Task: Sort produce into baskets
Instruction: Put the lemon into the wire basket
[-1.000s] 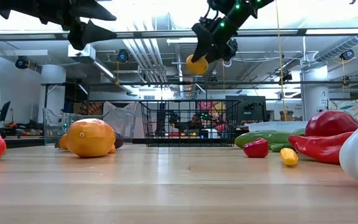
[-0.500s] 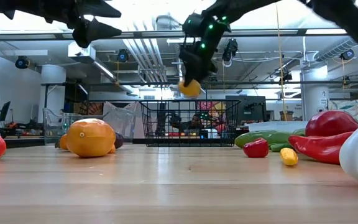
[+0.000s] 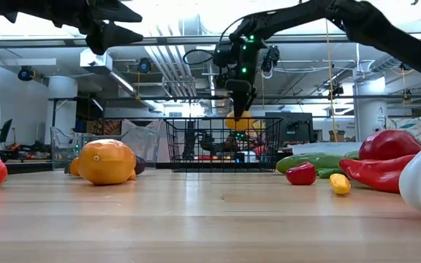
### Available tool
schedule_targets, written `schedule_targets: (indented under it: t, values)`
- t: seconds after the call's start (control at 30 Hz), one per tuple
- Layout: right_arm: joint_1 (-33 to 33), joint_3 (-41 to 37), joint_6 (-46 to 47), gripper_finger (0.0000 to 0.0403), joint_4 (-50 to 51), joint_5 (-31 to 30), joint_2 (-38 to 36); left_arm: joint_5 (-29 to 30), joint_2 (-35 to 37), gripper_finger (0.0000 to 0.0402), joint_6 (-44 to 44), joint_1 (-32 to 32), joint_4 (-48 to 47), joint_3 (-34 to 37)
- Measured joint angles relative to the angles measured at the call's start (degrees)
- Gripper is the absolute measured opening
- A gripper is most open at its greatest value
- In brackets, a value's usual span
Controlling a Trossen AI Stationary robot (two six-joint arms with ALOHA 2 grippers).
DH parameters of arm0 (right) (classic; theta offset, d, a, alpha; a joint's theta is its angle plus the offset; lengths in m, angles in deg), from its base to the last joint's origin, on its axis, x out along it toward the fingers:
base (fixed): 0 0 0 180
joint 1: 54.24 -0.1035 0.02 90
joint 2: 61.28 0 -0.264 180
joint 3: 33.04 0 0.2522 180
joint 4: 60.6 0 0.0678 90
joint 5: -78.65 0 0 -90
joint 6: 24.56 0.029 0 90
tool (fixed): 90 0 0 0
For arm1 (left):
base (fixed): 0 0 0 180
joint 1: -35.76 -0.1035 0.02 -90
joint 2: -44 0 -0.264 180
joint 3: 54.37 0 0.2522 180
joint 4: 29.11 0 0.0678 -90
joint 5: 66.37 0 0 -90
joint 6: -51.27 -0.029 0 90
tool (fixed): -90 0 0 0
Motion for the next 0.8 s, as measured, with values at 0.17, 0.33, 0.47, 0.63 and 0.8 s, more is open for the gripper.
schedule_targets:
  t: [0.17,0.33,0.47,0.63,0.8]
  values:
    - [-1.0,-1.7,-3.1,0.0221,-1.7,4.2,2.5,-0.1,0.1,0.0262,-0.3,0.0,-0.8,0.0]
    - [-1.5,-3.5,-4.6,0.0221,-6.4,4.2,3.7,-0.1,0.0,0.0262,-0.3,0.0,-1.4,0.0]
    - [-1.5,-3.5,-5.0,0.0221,-7.8,4.2,4.0,-0.1,0.0,0.0262,-0.3,0.0,-1.5,0.0]
    - [-1.3,-3.5,-5.1,0.0224,-8.1,4.2,5.0,-0.1,0.0,0.0262,-0.3,0.0,-1.3,0.0]
    - [-1.3,-3.5,-4.2,0.0232,-7.5,4.0,6.3,-0.1,0.0,0.0262,-0.3,0.0,-1.3,0.0]
